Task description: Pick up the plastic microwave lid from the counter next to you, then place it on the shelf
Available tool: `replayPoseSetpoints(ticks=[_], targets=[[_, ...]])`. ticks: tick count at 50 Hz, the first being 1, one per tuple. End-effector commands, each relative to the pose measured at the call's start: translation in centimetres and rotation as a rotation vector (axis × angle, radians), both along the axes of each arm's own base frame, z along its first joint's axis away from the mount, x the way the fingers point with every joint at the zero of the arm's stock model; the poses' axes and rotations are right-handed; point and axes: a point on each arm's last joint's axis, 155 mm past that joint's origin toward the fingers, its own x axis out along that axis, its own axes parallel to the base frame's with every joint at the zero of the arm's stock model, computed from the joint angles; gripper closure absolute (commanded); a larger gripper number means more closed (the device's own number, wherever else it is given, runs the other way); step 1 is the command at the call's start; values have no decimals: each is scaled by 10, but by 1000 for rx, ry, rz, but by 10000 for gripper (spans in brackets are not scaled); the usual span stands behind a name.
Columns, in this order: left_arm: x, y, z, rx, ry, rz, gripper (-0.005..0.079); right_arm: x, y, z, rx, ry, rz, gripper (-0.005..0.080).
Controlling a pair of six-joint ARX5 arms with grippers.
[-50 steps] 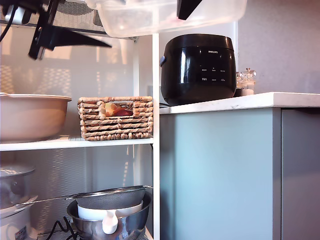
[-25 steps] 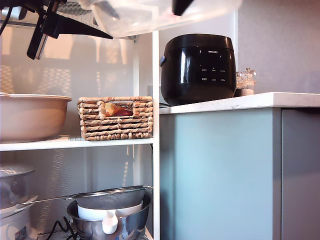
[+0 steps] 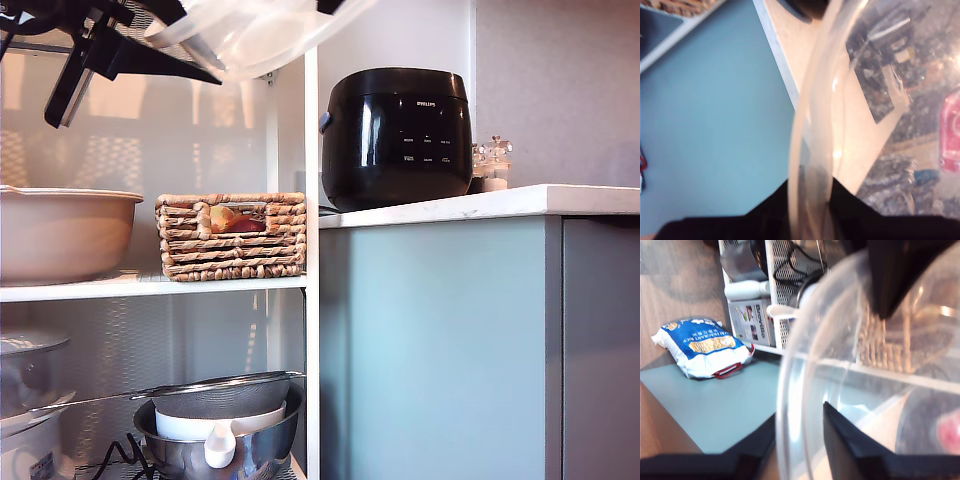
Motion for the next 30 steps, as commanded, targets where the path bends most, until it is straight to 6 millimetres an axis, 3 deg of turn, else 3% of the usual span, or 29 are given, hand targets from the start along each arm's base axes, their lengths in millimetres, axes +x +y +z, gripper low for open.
replayPoseSetpoints(ticks=[1, 9, 19, 30], targets=[[5, 5, 3, -5, -17, 26, 764, 2, -3, 2, 7, 0, -22, 510], [13, 12, 0, 29, -37, 73, 764, 2, -4, 6, 35, 2, -43, 432], [22, 12, -16, 59, -11, 89, 764, -7, 5, 21, 79, -6, -24, 432], [31, 13, -25, 70, -2, 111, 764, -23, 11, 50, 128, -35, -23, 432]])
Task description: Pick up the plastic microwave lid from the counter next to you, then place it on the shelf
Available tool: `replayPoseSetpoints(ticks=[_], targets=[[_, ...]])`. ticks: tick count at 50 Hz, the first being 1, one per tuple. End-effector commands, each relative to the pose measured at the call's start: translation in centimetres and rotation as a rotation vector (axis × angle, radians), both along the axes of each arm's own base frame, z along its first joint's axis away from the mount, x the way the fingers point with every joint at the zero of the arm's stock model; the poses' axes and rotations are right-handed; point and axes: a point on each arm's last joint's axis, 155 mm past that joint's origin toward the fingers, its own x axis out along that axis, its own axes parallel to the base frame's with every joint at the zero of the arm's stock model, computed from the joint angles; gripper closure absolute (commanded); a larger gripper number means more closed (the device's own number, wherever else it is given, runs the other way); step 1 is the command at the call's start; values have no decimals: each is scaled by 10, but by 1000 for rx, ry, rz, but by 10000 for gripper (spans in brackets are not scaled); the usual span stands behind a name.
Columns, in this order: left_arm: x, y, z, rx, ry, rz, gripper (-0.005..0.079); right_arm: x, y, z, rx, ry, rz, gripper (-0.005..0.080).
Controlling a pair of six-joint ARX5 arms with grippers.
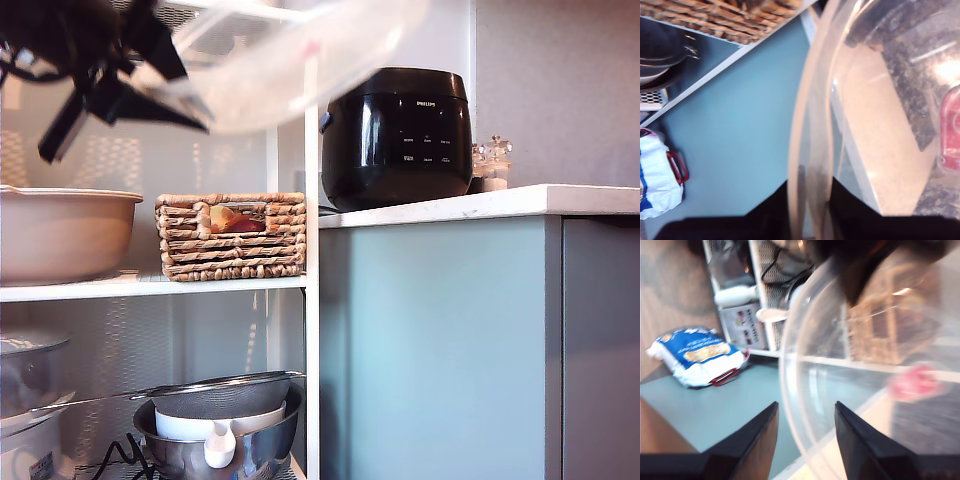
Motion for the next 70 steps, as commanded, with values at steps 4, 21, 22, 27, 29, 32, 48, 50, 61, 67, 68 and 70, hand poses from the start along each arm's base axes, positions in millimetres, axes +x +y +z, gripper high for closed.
replayPoseSetpoints(ticks=[4, 21, 22, 27, 29, 32, 48, 50, 61, 67, 68, 70], targets=[[8, 8, 7, -2, -37, 36, 764, -13, 2, 25, 75, 1, -8, 442], [20, 31, 4, 16, -32, 123, 764, -9, -13, 85, 682, 184, -374, 766], [21, 32, 4, 16, -33, 126, 764, -7, -15, 88, 712, 189, -391, 766], [24, 38, 4, 16, -33, 143, 764, 2, -33, 109, 816, 172, -434, 766], [25, 40, 4, 16, -32, 149, 764, 7, -40, 116, 850, 163, -445, 766], [26, 43, 4, 17, -31, 156, 764, 12, -44, 124, 895, 168, -444, 766], [30, 54, 2, -9, -2, 198, 764, 72, -86, 132, 996, 137, -496, 766], [30, 55, 1, -25, 11, 211, 764, 77, -89, 130, 995, 139, -488, 766], [33, 65, -5, -74, 76, 295, 764, 102, -104, 106, 939, 125, -470, 766], [34, 72, -9, -96, 103, 352, 764, 116, -115, 93, 935, 116, -443, 766], [35, 74, -9, -95, 104, 361, 764, 117, -114, 89, 938, 125, -437, 766], [35, 76, -10, -101, 111, 381, 764, 121, -118, 83, 944, 126, -435, 766]])
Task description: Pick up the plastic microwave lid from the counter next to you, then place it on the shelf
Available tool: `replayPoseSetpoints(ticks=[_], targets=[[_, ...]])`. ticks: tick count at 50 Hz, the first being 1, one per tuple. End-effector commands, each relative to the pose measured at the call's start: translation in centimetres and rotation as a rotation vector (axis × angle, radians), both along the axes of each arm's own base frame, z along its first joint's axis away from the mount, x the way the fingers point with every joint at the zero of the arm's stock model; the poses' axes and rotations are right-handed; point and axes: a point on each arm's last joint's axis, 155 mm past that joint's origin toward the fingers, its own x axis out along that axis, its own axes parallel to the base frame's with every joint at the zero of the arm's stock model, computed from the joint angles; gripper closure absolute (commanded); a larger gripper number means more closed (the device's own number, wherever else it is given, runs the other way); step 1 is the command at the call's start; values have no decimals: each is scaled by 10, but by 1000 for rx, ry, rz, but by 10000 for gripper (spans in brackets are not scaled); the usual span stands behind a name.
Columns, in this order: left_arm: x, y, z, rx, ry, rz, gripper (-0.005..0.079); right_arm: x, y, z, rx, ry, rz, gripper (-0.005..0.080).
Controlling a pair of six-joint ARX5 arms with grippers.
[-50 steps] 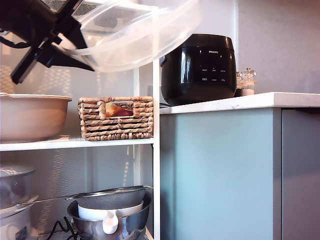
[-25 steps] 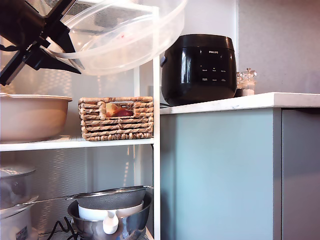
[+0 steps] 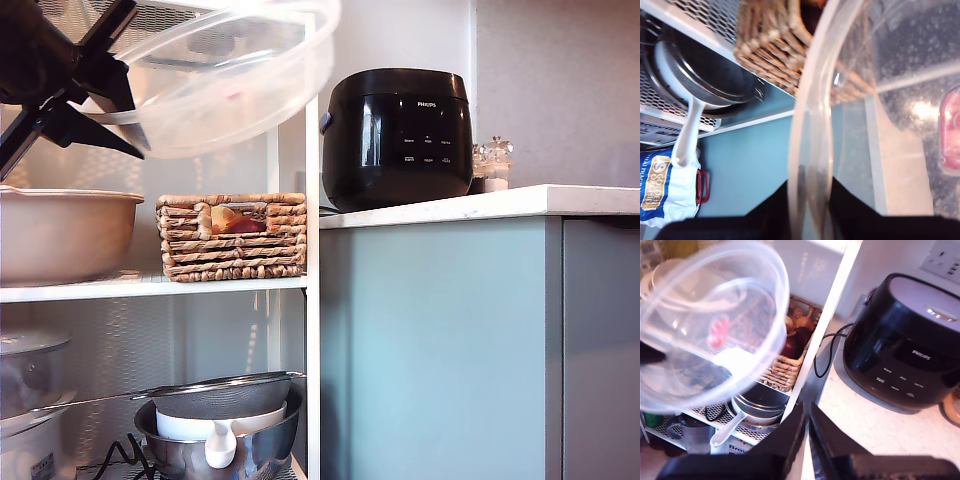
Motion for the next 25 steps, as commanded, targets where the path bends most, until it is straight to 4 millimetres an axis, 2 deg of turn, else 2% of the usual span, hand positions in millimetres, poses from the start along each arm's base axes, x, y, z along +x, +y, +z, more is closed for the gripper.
replayPoseSetpoints(ticks=[1, 14, 25], targets=[[2, 5, 3, -11, -11, 30, 764, 6, -7, -15, 4, 7, 1, 766], [9, 28, 3, -8, -13, 171, 764, 19, -29, -52, 31, 45, 4, 766], [14, 58, 1, -7, -5, 311, 764, 20, -28, -49, 44, 29, 19, 766]])
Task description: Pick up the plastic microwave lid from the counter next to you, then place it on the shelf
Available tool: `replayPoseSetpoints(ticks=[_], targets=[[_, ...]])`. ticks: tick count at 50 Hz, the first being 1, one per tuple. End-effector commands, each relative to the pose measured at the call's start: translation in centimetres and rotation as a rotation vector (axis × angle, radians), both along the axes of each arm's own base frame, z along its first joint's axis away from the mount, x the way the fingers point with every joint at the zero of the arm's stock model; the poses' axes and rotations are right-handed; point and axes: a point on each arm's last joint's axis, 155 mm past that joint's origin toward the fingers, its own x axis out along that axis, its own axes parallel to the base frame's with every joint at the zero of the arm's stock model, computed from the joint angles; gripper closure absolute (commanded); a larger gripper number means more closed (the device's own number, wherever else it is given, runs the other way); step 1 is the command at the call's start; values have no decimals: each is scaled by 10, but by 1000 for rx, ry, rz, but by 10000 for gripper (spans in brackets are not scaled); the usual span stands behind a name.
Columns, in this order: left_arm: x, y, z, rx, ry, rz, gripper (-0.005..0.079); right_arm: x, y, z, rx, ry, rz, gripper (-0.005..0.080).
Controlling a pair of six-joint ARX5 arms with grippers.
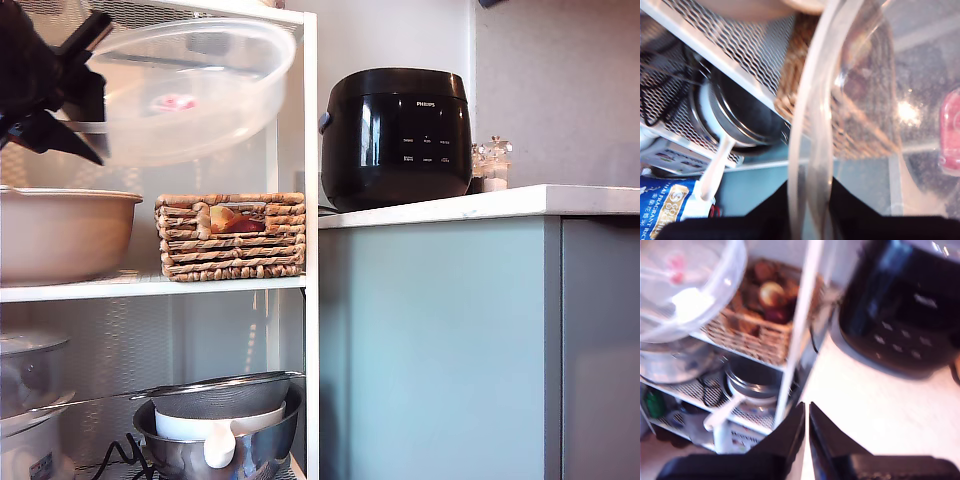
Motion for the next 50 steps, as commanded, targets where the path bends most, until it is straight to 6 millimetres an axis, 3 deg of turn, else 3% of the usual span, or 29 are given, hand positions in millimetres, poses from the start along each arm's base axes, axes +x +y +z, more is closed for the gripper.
replayPoseSetpoints(ticks=[1, 21, 36, 42, 50], targets=[[2, 11, 3, -16, -12, 48, 764, -2, 0, 6, 8, -21, 7, 766], [11, 63, 9, -109, -37, 249, 750, -7, 8, 6, 16, -20, 52, 766], [11, 74, 10, -107, -47, 290, 751, -7, 9, 6, 20, -17, 58, 766], [11, 74, 9, -29, -41, 256, 751, -9, 8, 3, 22, -2, 56, 766], [14, 74, 17, -110, -75, 289, 751, -17, 12, 1, 27, 25, 66, 766]])
